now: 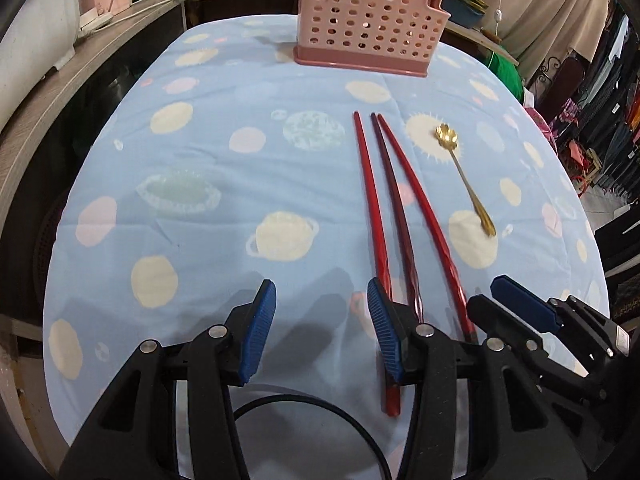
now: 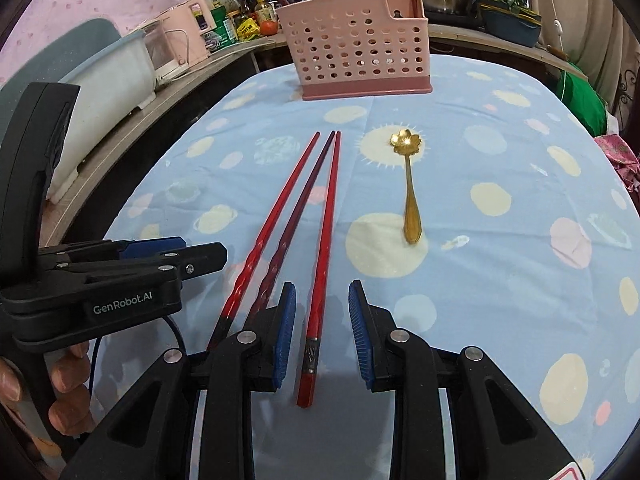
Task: Organize utensils
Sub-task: 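Grasp a red chopstick with the left tool while the right tool grasps a dark red chopstick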
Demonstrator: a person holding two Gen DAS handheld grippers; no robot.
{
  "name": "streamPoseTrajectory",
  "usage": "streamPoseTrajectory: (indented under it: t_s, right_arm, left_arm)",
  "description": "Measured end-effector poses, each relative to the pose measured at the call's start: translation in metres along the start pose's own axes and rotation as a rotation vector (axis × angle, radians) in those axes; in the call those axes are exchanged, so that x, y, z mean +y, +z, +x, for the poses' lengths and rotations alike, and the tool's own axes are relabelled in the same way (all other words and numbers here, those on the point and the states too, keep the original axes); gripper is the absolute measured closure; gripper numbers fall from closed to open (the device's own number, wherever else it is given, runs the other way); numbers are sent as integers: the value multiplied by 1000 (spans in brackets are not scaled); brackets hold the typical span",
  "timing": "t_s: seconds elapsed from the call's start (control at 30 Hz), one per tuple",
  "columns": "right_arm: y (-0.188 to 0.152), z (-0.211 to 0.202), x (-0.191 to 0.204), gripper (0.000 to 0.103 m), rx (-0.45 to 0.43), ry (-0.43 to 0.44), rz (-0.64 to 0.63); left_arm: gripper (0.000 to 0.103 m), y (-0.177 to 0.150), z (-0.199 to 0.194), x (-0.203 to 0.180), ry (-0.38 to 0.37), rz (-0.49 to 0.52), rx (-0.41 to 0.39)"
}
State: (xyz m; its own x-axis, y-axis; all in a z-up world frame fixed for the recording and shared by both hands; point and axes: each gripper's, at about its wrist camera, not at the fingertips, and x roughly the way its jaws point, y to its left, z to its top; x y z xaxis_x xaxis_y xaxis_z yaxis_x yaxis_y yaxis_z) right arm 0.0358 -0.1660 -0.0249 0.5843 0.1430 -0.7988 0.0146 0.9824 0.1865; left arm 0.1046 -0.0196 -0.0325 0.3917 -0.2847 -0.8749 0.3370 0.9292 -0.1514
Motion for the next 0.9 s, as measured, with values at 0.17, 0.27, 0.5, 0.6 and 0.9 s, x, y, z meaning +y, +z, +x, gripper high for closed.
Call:
streamPoseTrajectory:
  t_s: [0.17,0.27,0.5,0.6,0.9]
  right_arm:
    - [-6,4,0,76,20,-1,-1]
    - [-10,4,2,77,23,-10,-6]
    - [-15,2,3,89,11,-51,-29]
    - [-15,2,-1,96,10,-60,-16]
    - [-16,0,-4,96,5,-50,6]
  left_arm:
    - [58,-9,2,-2,-4,11,16]
    - [58,-12,1,-5,-10,24,15]
    - [56,-17,-1,-10,-23,36,15]
    - [52,-19,-2,-12,-23,42,11]
    - [51,-26,-2,-19,-32,62,18]
